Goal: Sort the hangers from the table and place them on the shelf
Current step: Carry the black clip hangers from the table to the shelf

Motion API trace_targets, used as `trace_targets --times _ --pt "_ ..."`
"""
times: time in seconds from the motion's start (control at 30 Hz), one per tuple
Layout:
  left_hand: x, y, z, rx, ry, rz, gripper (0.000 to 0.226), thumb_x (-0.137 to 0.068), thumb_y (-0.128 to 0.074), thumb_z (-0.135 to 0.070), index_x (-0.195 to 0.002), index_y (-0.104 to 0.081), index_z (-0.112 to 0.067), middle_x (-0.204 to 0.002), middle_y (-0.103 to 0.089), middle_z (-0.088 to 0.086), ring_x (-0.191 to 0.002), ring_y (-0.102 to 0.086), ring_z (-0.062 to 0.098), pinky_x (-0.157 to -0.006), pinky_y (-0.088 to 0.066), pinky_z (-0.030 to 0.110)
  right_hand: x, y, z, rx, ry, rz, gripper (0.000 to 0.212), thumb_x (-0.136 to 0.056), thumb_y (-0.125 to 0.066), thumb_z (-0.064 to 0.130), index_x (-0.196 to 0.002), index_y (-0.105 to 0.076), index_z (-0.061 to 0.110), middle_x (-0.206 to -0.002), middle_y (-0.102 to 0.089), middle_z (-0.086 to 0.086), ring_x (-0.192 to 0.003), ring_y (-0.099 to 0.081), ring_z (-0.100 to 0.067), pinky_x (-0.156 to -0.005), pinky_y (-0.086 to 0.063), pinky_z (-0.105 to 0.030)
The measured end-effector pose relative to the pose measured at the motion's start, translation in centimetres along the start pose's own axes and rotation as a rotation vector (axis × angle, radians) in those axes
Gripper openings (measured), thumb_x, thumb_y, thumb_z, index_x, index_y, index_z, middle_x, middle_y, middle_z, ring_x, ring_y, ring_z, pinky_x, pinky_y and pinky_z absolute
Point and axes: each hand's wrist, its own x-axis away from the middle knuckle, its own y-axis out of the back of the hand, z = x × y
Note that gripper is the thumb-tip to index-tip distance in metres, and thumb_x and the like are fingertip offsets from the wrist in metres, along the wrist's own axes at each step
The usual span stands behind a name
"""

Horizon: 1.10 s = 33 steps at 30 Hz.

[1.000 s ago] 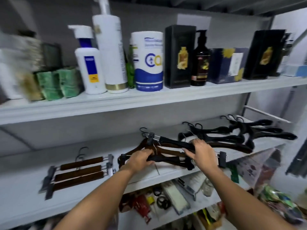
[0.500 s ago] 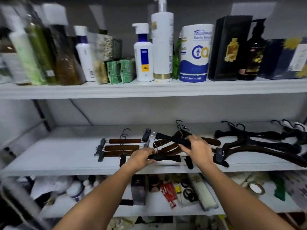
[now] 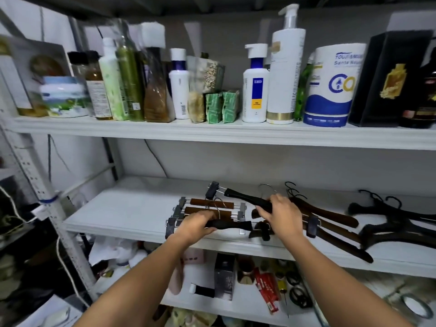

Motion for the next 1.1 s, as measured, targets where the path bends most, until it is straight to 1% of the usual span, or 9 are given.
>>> trace_targets --times 0.1,0.17,0.23,0.37,0.53,0.67,0.8,0.93,1.1 --pt "-0.5 0.9 2.5 0.003 0.022 -0.008 0.039 -0.090 -0.058 -0.036 -0.125 -0.051 -0.021 -0.126 -0.058 0.001 -0.114 -0.055 0.021 -0.090 -0.044 0.031 -1.5 -0.8 2.0 -0.029 0.009 0.021 0.048 -0.089 -0.053 0.053 -0.107 -0.062 0.009 -0.102 -0.063 -0.006 -0.097 -0.061 -0.024 -0.079 -0.049 -0.035" --pt "-0.9 1.5 4.4 -0.009 0.034 -0.011 0.036 -0.090 -0.058 -0.035 -0.121 -0.052 -0.018 -0.124 -0.058 0.002 -0.111 -0.056 0.023 -0.088 -0.043 0.031 -2.5 -1.3 3.7 -0.018 -0.003 0.065 0.050 -0.091 -0.048 0.055 -0.115 -0.059 0.012 -0.111 -0.061 -0.003 -0.104 -0.058 -0.020 -0.084 -0.047 -0.031" --pt "-1.3 2.1 6.7 -0.011 0.040 -0.018 0.033 -0.090 -0.058 -0.034 -0.117 -0.053 -0.017 -0.121 -0.059 0.003 -0.107 -0.057 0.023 -0.085 -0.043 0.031 -3.6 -2.1 5.4 -0.022 -0.003 0.047 0.049 -0.091 -0.049 0.054 -0.113 -0.060 0.011 -0.110 -0.062 -0.004 -0.102 -0.058 -0.020 -0.083 -0.046 -0.030" --pt "-1.7 3.0 11.5 0.038 0.025 -0.045 0.030 -0.088 -0.061 -0.031 -0.114 -0.054 -0.016 -0.115 -0.061 0.001 -0.103 -0.057 0.023 -0.083 -0.042 0.031 -5.7 -4.0 9.0 -0.053 0.024 -0.015 0.041 -0.088 -0.060 0.047 -0.097 -0.065 0.008 -0.095 -0.065 -0.007 -0.089 -0.062 -0.023 -0.073 -0.049 -0.032" --pt "-2.1 4.0 20.1 0.100 -0.010 -0.031 0.024 -0.087 -0.062 -0.024 -0.108 -0.057 -0.014 -0.106 -0.063 0.003 -0.095 -0.058 0.023 -0.078 -0.040 0.030 -8.2 -7.6 15.5 -0.049 0.012 0.004 0.036 -0.082 -0.069 0.045 -0.087 -0.065 0.009 -0.083 -0.066 -0.006 -0.077 -0.065 -0.025 -0.062 -0.049 -0.031" --pt "-2.6 4.9 26.6 0.109 -0.019 0.008 0.021 -0.087 -0.062 -0.022 -0.106 -0.057 -0.015 -0.100 -0.062 0.001 -0.091 -0.056 0.020 -0.075 -0.037 0.027 -9.5 -9.9 20.3 -0.065 -0.044 0.059 0.040 -0.090 -0.056 0.049 -0.108 -0.060 0.014 -0.104 -0.063 -0.002 -0.095 -0.062 -0.021 -0.069 -0.047 -0.030" --pt "-3.8 5.3 31.4 0.112 -0.020 0.036 0.023 -0.087 -0.061 -0.021 -0.109 -0.058 -0.016 -0.103 -0.061 0.001 -0.094 -0.057 0.020 -0.076 -0.033 0.023 -10.5 -12.1 24.3 -0.071 -0.079 0.110 0.043 -0.090 -0.052 0.052 -0.113 -0.059 0.015 -0.112 -0.062 -0.002 -0.102 -0.060 -0.021 -0.072 -0.048 -0.030" --pt "-4.9 4.4 34.7 0.076 -0.015 0.087 0.026 -0.091 -0.057 -0.019 -0.116 -0.055 -0.014 -0.112 -0.059 0.003 -0.105 -0.054 0.022 -0.082 -0.027 0.025 -11.1 -14.1 27.0 -0.050 -0.091 0.126 0.042 -0.090 -0.053 0.050 -0.113 -0.059 0.016 -0.112 -0.062 -0.003 -0.102 -0.061 -0.023 -0.075 -0.048 -0.031" --pt "-6.7 2.6 37.9 0.088 -0.015 0.110 0.025 -0.092 -0.056 -0.016 -0.117 -0.054 -0.013 -0.109 -0.057 0.002 -0.106 -0.052 0.022 -0.082 -0.025 0.023 -11.8 -16.3 28.1 -0.023 -0.102 0.108 0.041 -0.087 -0.058 0.049 -0.106 -0.064 0.013 -0.103 -0.064 -0.005 -0.092 -0.063 -0.025 -0.077 -0.051 -0.035"
